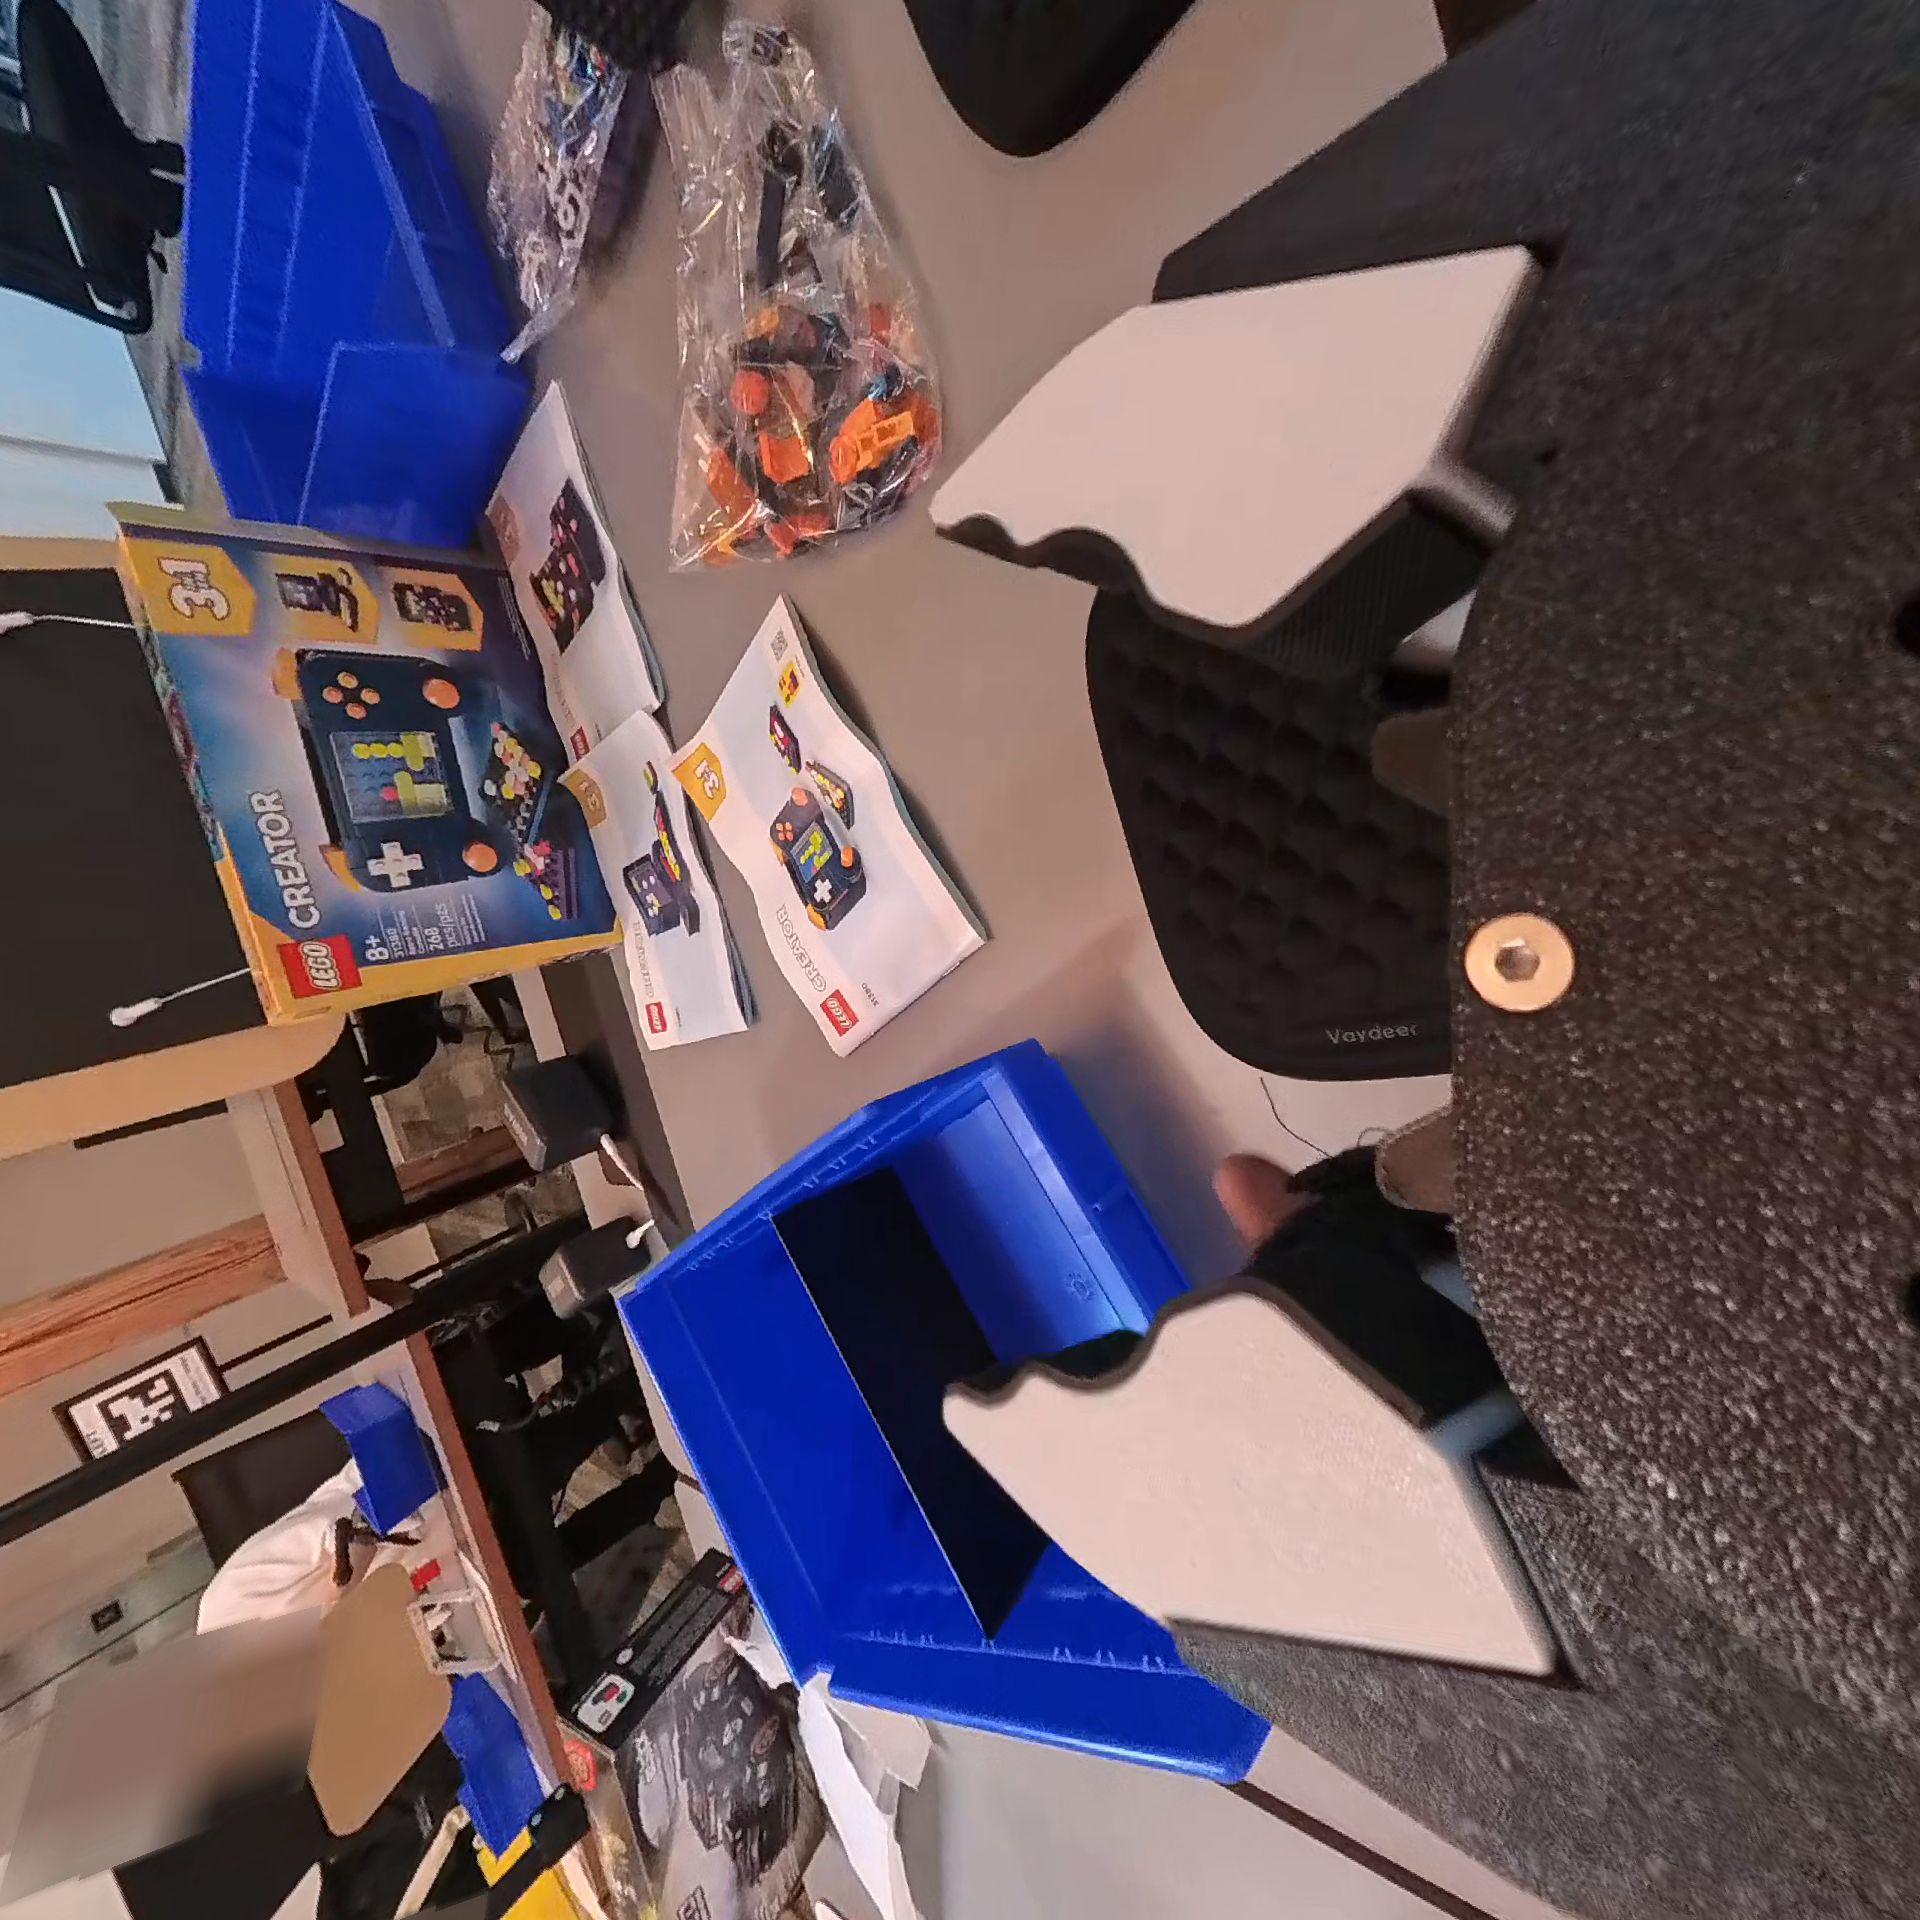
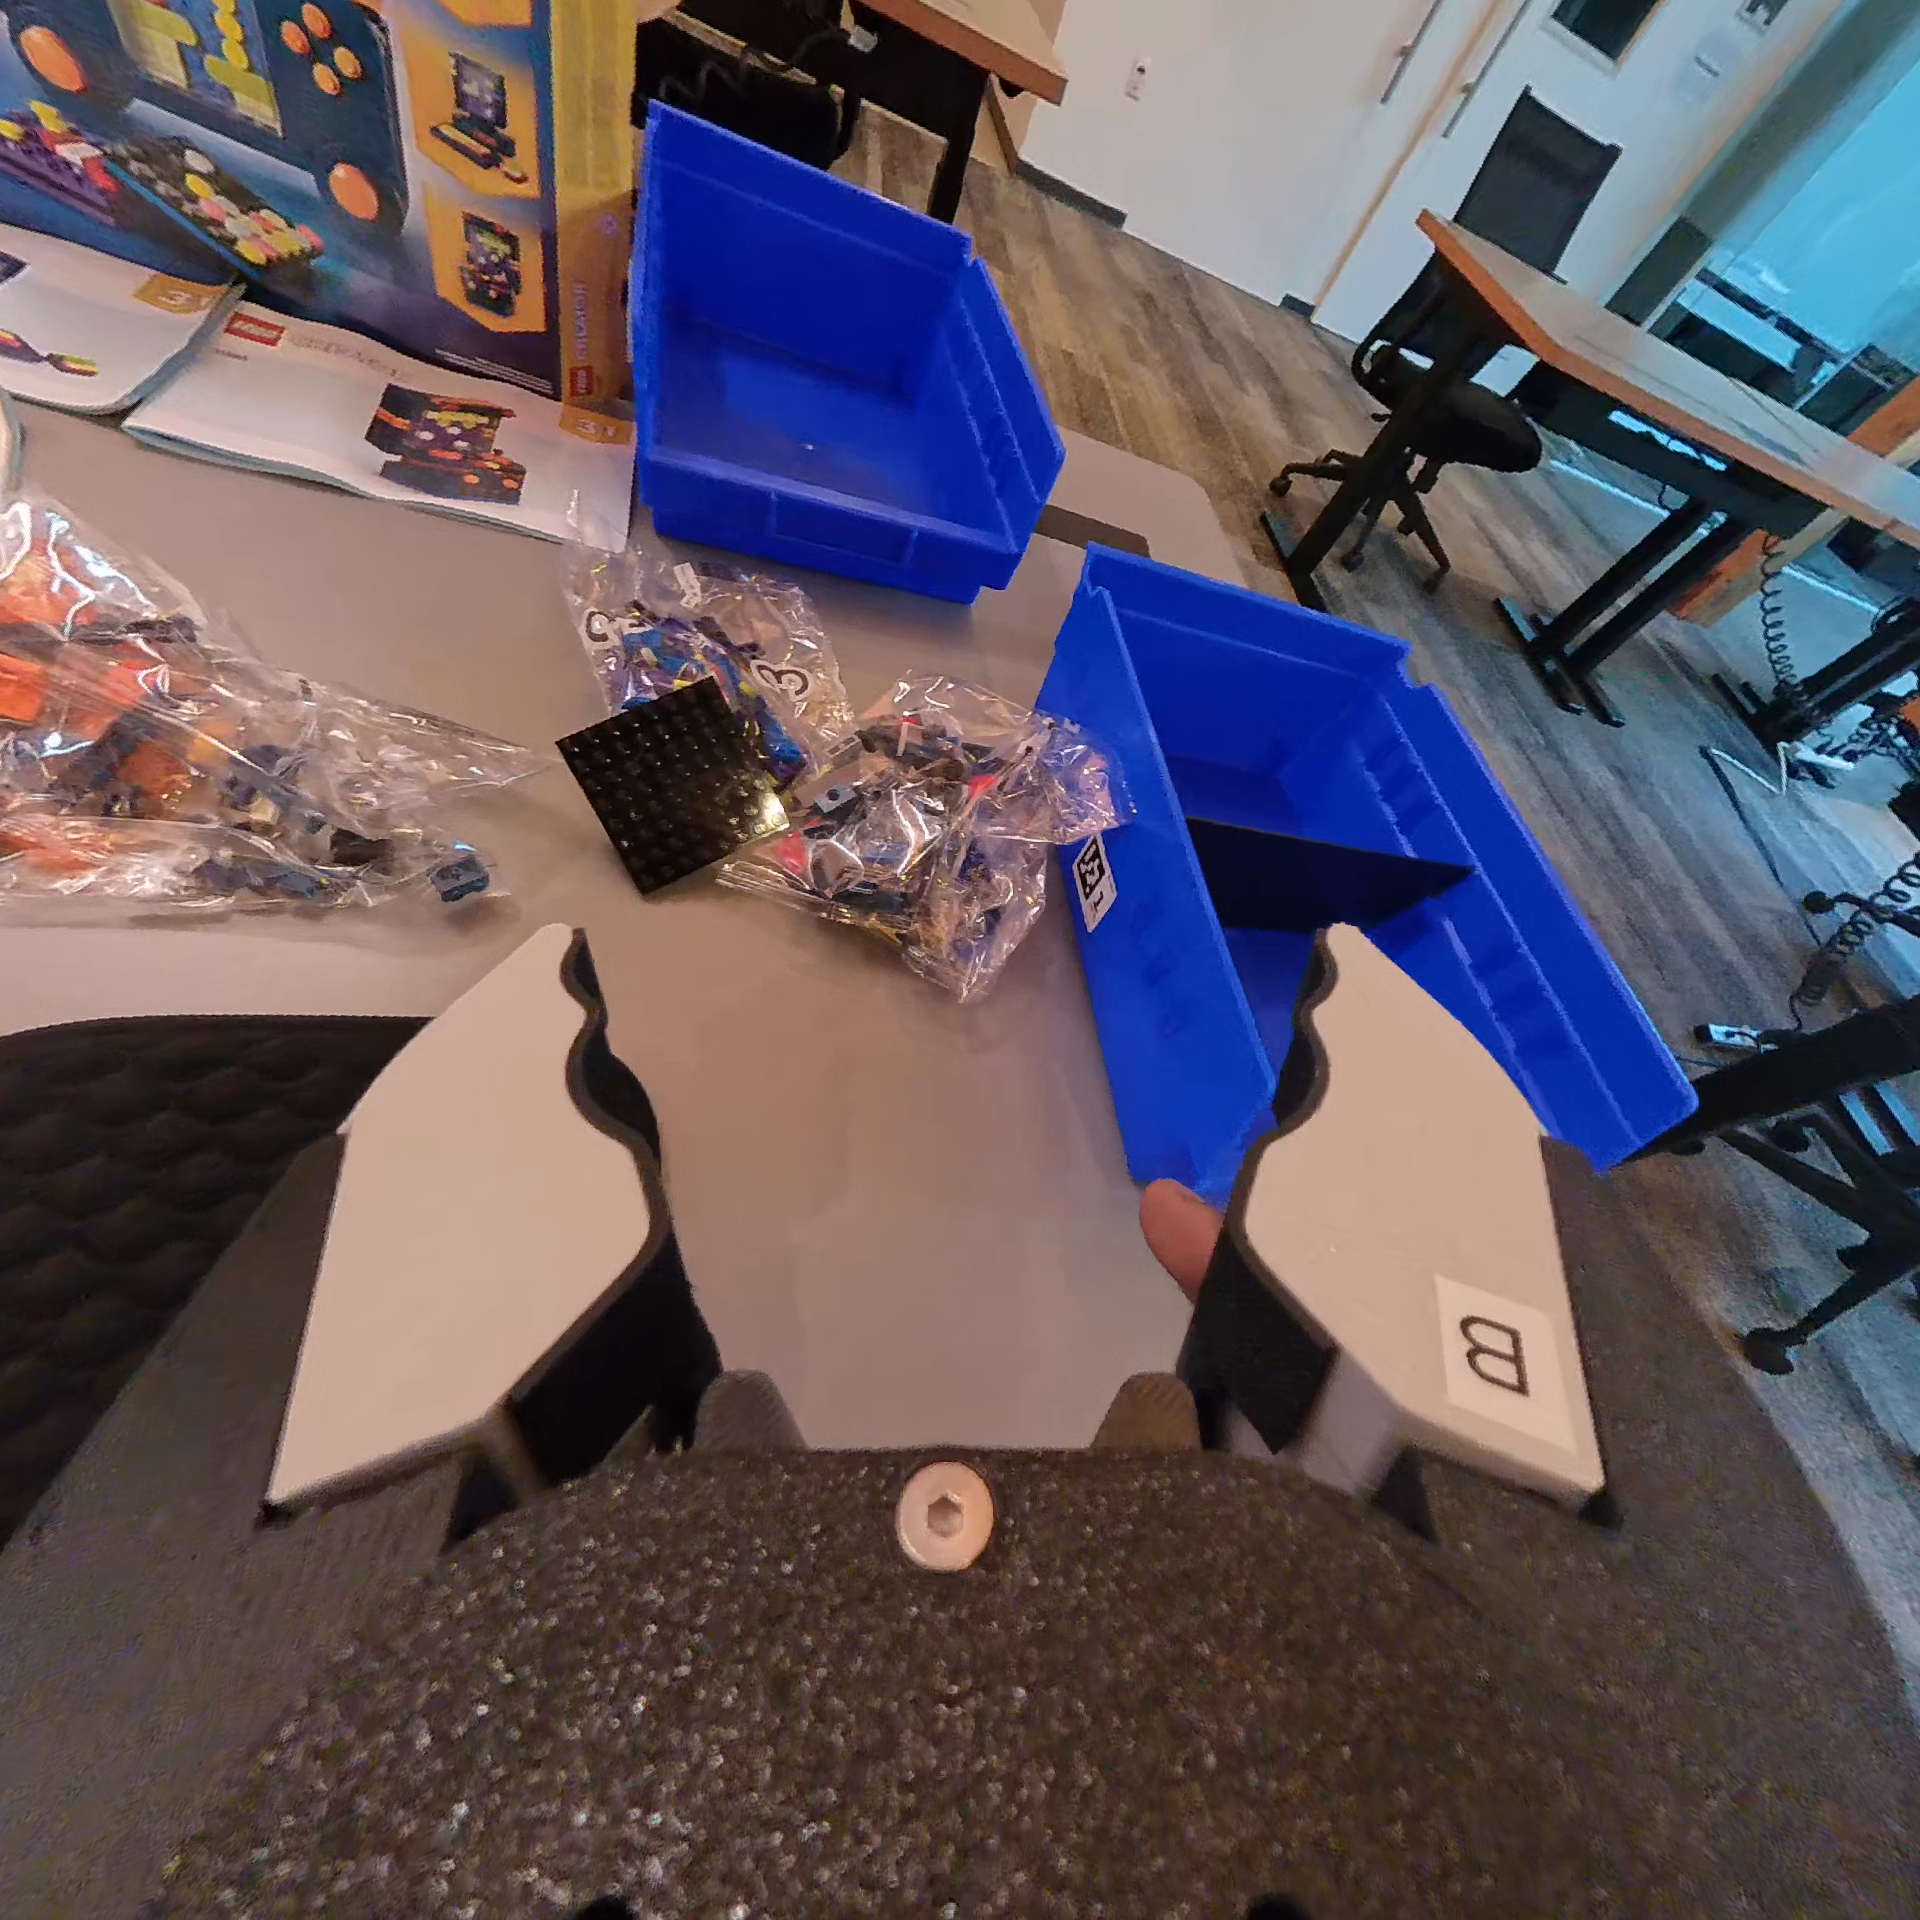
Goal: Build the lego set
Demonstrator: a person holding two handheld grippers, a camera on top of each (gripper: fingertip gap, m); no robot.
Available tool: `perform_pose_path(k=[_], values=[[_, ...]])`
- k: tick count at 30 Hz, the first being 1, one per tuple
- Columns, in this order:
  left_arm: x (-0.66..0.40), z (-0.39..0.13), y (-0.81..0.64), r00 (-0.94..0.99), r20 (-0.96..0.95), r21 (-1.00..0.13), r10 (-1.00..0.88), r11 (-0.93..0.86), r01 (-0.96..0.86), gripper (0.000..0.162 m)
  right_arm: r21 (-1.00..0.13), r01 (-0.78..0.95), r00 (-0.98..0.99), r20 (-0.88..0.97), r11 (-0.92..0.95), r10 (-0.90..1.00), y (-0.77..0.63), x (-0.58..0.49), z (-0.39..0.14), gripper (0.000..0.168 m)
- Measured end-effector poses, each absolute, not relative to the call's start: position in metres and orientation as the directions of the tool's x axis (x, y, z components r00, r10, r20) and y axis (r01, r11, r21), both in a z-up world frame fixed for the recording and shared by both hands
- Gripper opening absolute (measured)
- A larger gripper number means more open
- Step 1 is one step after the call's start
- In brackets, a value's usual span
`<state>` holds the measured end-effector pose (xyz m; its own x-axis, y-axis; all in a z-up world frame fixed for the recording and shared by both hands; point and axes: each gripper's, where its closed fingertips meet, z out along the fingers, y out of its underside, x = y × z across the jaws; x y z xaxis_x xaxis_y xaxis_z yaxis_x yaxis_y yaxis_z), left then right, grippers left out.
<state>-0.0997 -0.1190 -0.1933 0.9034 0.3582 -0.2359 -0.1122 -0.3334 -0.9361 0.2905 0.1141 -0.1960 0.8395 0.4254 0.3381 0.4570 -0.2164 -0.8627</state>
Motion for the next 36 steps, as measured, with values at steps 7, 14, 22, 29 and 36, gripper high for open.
perform_pose_path(k=[7, 14, 22, 29, 36], values=[[-0.075, -0.196, -0.118, 0.944, -0.273, -0.919, 0.185, -0.340, -0.199, 0.000, -0.844, 0.494, 0.788, 0.334, -0.207, 0.517, 0.103, 0.275, -0.204, 0.000], [-0.078, -0.197, -0.117, 0.943, -0.268, -0.923, 0.197, -0.332, -0.193, 0.003, -0.841, 0.501, 0.783, 0.339, -0.206, 0.521, 0.103, 0.274, -0.205, 0.000], [-0.097, -0.200, -0.116, 0.907, -0.266, -0.916, 0.326, -0.378, -0.133, 0.142, -0.855, 0.451, 0.827, 0.291, -0.257, 0.482, 0.111, 0.278, -0.206, 0.098], [-0.108, -0.199, -0.119, 0.892, -0.250, -0.926, 0.377, -0.361, -0.107, 0.146, -0.857, 0.438, 0.848, 0.294, -0.272, 0.441, 0.118, 0.284, -0.208, 0.148], [-0.103, -0.204, -0.115, 0.900, -0.251, -0.922, 0.357, -0.372, -0.110, 0.146, -0.841, 0.459, 0.845, 0.314, -0.287, 0.432, 0.119, 0.285, -0.213, 0.147]])
